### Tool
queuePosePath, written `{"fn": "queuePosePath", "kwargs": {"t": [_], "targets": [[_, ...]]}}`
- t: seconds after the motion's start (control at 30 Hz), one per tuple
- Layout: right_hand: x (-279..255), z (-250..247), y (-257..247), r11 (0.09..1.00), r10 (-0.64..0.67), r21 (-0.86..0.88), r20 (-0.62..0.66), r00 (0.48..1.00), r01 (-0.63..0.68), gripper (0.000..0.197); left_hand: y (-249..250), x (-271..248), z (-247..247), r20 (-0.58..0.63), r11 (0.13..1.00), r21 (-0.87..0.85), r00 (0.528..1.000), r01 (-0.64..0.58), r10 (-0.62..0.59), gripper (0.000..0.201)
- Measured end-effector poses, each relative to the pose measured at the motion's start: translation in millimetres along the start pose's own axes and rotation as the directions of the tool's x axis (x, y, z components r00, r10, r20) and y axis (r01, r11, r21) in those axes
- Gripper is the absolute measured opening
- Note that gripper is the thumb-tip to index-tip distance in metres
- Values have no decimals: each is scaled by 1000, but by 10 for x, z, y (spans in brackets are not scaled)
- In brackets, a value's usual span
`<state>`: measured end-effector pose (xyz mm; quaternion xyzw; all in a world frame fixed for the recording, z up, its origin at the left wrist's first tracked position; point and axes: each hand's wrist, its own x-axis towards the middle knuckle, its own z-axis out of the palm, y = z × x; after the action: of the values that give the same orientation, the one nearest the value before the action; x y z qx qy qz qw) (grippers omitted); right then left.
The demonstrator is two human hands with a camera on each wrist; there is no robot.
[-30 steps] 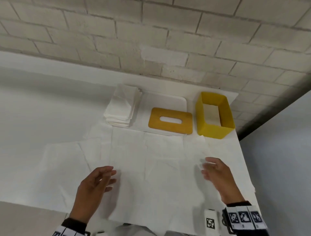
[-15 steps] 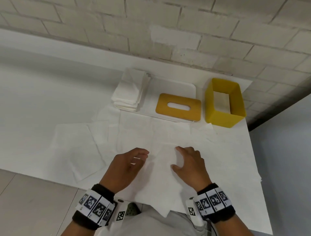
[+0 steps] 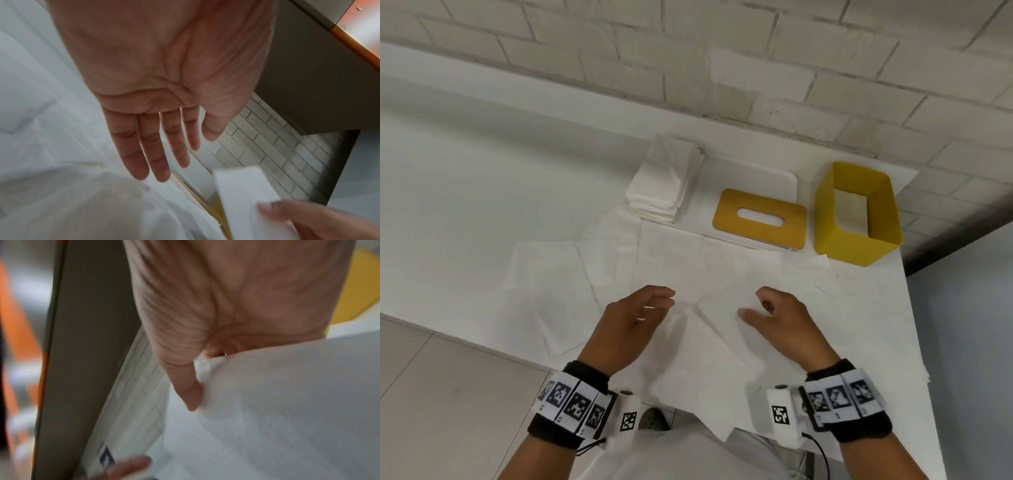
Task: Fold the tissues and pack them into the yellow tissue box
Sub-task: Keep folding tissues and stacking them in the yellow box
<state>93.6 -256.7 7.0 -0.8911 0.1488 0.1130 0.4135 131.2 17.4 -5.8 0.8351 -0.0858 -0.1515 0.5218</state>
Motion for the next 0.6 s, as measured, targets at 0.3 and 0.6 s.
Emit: {"fn": "queuePosePath", "kwargs": {"t": [0.3,0.6], "targets": [[-229,-139,-411,927,-74,338,-259,963,162,19,484,97,305,-3,947,-321,1000,2,-3,40],[-334,274,-679,904,-205,375,-44,978,207,52,512,55,437,228,897,-441,967,-6,118,55]]}}
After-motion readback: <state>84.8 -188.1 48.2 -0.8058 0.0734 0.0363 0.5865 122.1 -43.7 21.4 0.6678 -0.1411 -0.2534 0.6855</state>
